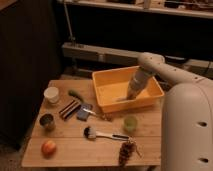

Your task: Wipe tray with towel

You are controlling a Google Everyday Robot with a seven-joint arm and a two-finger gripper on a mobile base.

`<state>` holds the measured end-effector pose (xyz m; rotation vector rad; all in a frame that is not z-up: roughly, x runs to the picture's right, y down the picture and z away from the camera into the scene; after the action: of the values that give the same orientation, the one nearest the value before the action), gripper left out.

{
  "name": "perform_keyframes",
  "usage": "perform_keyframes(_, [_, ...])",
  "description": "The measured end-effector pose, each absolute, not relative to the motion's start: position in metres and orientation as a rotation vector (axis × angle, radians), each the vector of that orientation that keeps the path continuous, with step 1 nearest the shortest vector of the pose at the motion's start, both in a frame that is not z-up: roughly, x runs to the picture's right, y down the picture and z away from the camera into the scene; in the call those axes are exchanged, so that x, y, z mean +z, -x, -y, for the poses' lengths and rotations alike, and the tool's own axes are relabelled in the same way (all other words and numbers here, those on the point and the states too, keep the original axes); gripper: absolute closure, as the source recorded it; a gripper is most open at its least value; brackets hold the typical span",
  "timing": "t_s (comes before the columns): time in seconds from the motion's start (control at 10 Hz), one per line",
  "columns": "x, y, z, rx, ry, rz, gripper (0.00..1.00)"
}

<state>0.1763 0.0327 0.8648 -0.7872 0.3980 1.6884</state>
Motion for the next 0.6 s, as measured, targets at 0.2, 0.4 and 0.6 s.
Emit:
perform_keyframes(0.2, [0.877, -0.199, -0.015, 1.744, 0.741, -0.391, 1.0])
perform_keyframes(0.4, [0.89, -0.216, 0.006, 1.778, 0.698, -0.388, 1.0])
perform_keyframes(0.6, [0.9, -0.2, 0.018, 1.76, 0.699, -0.376, 1.0])
